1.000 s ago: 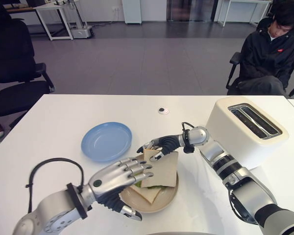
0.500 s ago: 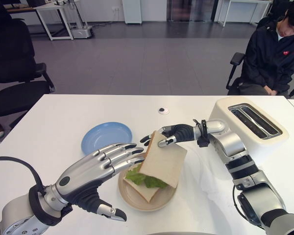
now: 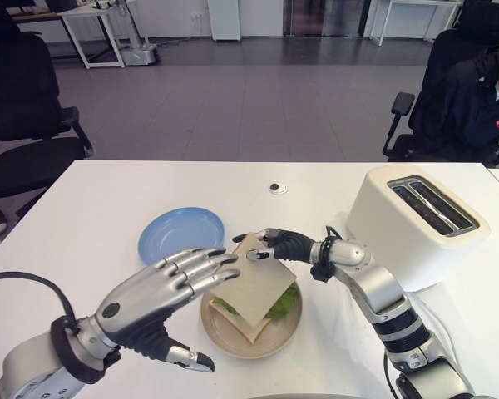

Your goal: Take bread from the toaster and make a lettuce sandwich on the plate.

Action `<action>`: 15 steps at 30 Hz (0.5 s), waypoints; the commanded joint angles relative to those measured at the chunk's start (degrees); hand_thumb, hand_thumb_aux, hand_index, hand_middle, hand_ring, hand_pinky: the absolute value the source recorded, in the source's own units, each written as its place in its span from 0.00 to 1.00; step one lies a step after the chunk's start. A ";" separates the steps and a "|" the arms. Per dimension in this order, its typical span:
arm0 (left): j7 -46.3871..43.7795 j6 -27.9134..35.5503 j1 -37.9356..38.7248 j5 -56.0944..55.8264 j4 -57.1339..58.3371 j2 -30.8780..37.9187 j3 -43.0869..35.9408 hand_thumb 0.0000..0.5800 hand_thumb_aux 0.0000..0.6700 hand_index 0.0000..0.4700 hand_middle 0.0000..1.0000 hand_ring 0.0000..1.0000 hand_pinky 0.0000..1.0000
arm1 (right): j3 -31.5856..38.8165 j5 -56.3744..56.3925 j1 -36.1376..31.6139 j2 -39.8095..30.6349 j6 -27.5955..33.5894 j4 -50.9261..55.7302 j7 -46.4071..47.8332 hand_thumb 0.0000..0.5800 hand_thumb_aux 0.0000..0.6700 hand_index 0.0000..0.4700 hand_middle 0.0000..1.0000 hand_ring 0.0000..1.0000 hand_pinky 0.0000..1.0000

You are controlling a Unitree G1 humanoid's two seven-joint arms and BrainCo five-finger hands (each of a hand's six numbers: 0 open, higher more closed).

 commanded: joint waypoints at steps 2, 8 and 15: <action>-3.57 0.92 -0.08 8.40 -1.15 -0.31 -8.87 0.00 0.00 0.00 0.00 0.00 0.00 | 2.14 -2.42 1.64 -1.98 -2.72 1.42 -0.09 1.00 1.00 1.00 0.00 0.00 0.00; -4.65 1.81 -0.11 12.85 -2.42 -0.13 -13.23 0.00 0.00 0.00 0.00 0.00 0.00 | 3.55 -4.75 2.07 -2.07 -7.04 4.78 -1.52 1.00 1.00 1.00 0.00 0.00 0.00; -3.27 2.15 -2.43 19.15 1.33 0.25 -15.30 0.00 0.00 0.00 0.00 0.00 0.00 | 4.16 -6.41 2.23 -1.82 -9.83 7.27 -2.97 1.00 1.00 1.00 0.00 0.00 0.00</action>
